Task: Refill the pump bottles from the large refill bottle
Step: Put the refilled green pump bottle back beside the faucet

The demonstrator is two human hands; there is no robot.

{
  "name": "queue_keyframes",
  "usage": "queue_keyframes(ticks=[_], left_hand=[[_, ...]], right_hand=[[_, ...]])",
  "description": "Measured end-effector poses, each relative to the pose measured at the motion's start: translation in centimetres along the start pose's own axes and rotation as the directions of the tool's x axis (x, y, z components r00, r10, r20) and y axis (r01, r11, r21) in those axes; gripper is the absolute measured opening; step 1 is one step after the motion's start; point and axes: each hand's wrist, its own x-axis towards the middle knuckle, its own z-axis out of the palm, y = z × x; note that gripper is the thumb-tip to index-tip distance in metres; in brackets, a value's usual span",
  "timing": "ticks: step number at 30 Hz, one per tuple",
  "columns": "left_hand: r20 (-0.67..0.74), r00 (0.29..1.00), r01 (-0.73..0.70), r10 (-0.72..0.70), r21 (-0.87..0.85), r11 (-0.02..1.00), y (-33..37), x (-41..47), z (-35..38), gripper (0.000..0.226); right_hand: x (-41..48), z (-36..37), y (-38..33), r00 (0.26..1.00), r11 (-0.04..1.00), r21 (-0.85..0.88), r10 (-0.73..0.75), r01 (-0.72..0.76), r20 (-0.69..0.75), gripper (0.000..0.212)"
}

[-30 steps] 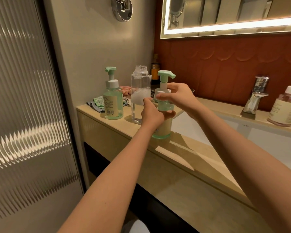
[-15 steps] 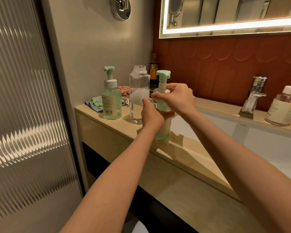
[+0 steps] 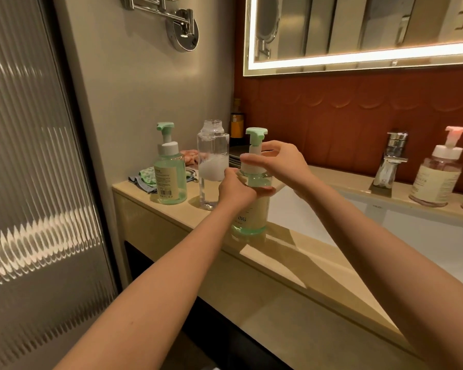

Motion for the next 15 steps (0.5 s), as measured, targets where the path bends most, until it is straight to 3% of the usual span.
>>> queue_keyframes(ticks=[2, 4, 6, 10, 12, 15], left_hand=[[0.012, 1.000, -0.022, 0.022, 0.016, 1.000, 0.1, 0.4, 0.3, 0.079], [0.027, 0.998, -0.053, 0.052, 0.031, 0.998, 0.4, 0.6, 0.8, 0.082], [0.037, 0.997, -0.065, 0.064, 0.014, 0.998, 0.8, 0.9, 1.4, 0.084], [0.048, 0.993, -0.103, 0.106, -0.070, 0.992, 2.5, 2.2, 2.8, 0.083], [0.058, 0.991, -0.119, 0.124, -0.078, 0.990, 3.5, 3.0, 3.8, 0.081], [0.065, 0.989, -0.130, 0.137, -0.098, 0.987, 4.6, 4.4, 5.6, 0.077]], right_hand=[[0.4, -1.2, 0.3, 0.999, 0.994, 0.101, 0.033, -0.033, 0.005, 0.038], [0.7, -2.7, 1.2, 0.996, 0.995, 0.067, 0.081, -0.079, -0.038, 0.031], [0.7, -4.0, 2.2, 0.984, 0.984, -0.029, 0.174, -0.175, -0.025, 0.039], [-0.2, -6.0, 4.1, 0.887, 0.923, -0.248, 0.359, -0.293, 0.290, 0.052], [-0.4, -6.2, 4.8, 0.851, 0.926, -0.259, 0.360, -0.276, 0.382, 0.059], [0.1, -5.7, 6.2, 0.909, 0.964, -0.082, 0.266, -0.253, 0.322, 0.062]])
